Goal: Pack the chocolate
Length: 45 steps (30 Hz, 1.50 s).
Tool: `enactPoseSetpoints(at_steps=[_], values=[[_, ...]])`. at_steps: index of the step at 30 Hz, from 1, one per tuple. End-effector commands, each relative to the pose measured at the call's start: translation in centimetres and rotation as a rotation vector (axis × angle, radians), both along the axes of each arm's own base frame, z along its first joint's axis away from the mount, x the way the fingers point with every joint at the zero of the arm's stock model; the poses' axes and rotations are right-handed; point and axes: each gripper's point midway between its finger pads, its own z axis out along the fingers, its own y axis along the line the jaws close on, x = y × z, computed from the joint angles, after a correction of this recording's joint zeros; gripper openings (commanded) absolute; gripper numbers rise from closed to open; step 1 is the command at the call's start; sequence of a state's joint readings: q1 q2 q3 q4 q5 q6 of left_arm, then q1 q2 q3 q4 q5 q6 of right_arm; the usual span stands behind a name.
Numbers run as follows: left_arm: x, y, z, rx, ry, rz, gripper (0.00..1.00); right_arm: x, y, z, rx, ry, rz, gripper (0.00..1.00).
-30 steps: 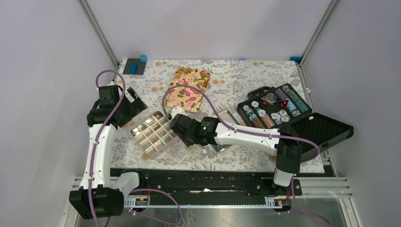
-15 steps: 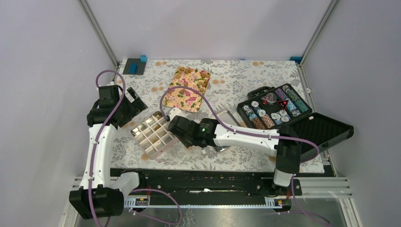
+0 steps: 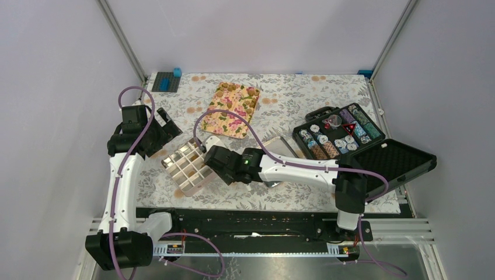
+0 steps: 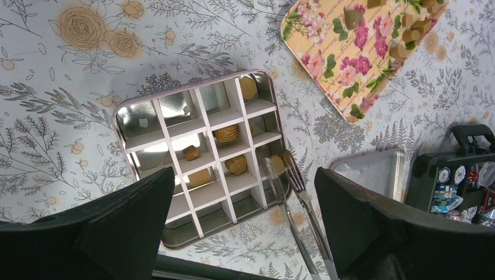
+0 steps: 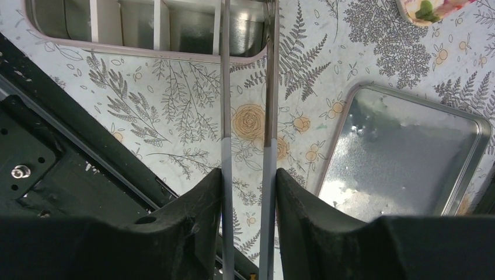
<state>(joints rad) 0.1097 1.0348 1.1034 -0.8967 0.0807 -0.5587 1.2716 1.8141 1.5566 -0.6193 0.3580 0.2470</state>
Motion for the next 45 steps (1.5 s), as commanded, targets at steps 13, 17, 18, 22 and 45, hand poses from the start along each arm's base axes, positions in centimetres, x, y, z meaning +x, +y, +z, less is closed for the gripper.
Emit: enactPoseSetpoints(at_steps=[13, 17, 18, 22, 45], values=[[0.4, 0.2, 1.3, 0.007, -0.058, 0.001, 0.99, 1.7, 1.7, 5.1, 0.086, -0.126, -0.013, 0.33], [0.5, 0.1, 1.4, 0.003, -0.059, -0.001, 0.99, 3.0, 1.8, 7.0, 0.086, -0.202, -0.006, 0.33], [0.5, 0.0, 1.4, 0.0, -0.06, -0.001, 0.99, 3.5, 1.7, 7.3, 0.083, -0.217, -0.011, 0.33], [0.4, 0.1, 1.6, 0.006, -0.064, -0.001, 0.99, 6.3, 1.0, 7.9, 0.099, -0.221, -0.053, 0.33], [0.7, 0.2, 0.9, 0.017, -0.04, -0.014, 0.99, 20.6, -2.0, 0.7, 0.093, -0.067, -0.315, 0.47]])
